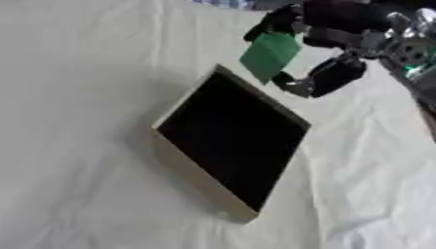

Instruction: Pick up objects on the table and place them in the box.

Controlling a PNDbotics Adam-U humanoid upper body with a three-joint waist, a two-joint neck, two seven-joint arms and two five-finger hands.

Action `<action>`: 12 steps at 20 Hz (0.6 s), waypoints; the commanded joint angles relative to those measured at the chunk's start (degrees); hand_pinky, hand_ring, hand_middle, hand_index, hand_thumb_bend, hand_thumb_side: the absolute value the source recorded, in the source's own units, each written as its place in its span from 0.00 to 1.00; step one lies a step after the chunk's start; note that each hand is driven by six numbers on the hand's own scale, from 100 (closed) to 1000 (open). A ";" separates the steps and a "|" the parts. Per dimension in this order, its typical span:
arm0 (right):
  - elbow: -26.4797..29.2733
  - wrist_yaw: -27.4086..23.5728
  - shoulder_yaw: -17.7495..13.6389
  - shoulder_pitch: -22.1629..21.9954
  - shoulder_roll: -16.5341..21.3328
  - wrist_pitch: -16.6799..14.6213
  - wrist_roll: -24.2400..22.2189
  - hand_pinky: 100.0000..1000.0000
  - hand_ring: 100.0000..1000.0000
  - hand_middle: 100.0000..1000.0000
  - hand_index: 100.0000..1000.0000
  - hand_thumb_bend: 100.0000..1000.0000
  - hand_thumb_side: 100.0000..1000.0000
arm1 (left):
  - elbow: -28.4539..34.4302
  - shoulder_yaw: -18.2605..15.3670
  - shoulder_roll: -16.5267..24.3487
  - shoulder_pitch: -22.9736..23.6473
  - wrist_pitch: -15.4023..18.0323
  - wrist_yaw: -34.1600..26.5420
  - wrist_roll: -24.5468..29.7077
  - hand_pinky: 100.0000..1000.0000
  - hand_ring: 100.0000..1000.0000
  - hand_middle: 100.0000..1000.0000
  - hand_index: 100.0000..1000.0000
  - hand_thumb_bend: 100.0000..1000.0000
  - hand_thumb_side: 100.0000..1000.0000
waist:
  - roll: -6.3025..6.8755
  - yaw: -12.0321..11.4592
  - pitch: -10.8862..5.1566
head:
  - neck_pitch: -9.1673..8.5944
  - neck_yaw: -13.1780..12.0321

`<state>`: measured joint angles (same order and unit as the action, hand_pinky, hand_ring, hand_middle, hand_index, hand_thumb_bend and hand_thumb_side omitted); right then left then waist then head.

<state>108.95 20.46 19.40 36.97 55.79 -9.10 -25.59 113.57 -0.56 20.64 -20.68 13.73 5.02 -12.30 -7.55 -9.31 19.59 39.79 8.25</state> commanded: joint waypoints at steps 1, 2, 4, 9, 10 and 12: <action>4.77 2.94 -0.85 -0.71 -0.30 2.94 -1.04 0.55 0.62 0.51 0.61 0.00 0.00 | 1.02 -0.05 0.10 -0.70 0.10 -0.26 0.32 0.51 0.63 0.61 0.75 0.00 0.64 | 0.54 -0.12 -1.11 | 0.03 -0.05; 5.21 3.81 -0.88 -1.16 -1.01 3.84 -1.30 0.55 0.62 0.51 0.61 0.00 0.00 | 1.02 -0.04 0.02 -0.68 0.07 -0.27 0.35 0.51 0.63 0.61 0.75 0.00 0.64 | 0.56 -0.22 -1.07 | 0.03 -0.01; 5.54 5.21 -0.54 -1.89 -2.63 5.52 -1.54 0.54 0.61 0.51 0.61 0.00 0.00 | 1.02 -0.01 -0.12 -0.64 0.02 -0.29 0.39 0.51 0.63 0.61 0.75 0.00 0.64 | 0.59 -0.43 -0.98 | 0.08 0.07; 5.64 7.00 1.76 -3.33 -5.90 10.28 -2.06 0.53 0.60 0.50 0.61 0.00 0.00 | 1.02 0.14 -0.40 -0.57 -0.05 -0.36 0.61 0.50 0.63 0.61 0.75 0.00 0.64 | 0.53 -0.88 -0.72 | 0.20 0.18; 5.64 7.10 2.30 -3.49 -6.35 11.27 -2.11 0.53 0.60 0.50 0.61 0.00 0.00 | 1.02 0.14 -0.44 -0.54 -0.08 -0.36 0.62 0.50 0.63 0.61 0.75 0.00 0.64 | 0.51 -0.93 -0.69 | 0.21 0.23; 5.64 7.25 3.55 -3.58 -7.04 13.05 -2.26 0.53 0.60 0.50 0.60 0.00 0.00 | 1.02 0.20 -0.52 -0.54 -0.13 -0.37 0.72 0.50 0.63 0.61 0.75 0.00 0.64 | 0.49 -1.01 -0.65 | 0.24 0.29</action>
<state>113.47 27.21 22.88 32.96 48.15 2.78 -27.87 113.57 -0.43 19.68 -20.69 13.59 4.88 -11.76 -7.49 -10.28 19.85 39.78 8.31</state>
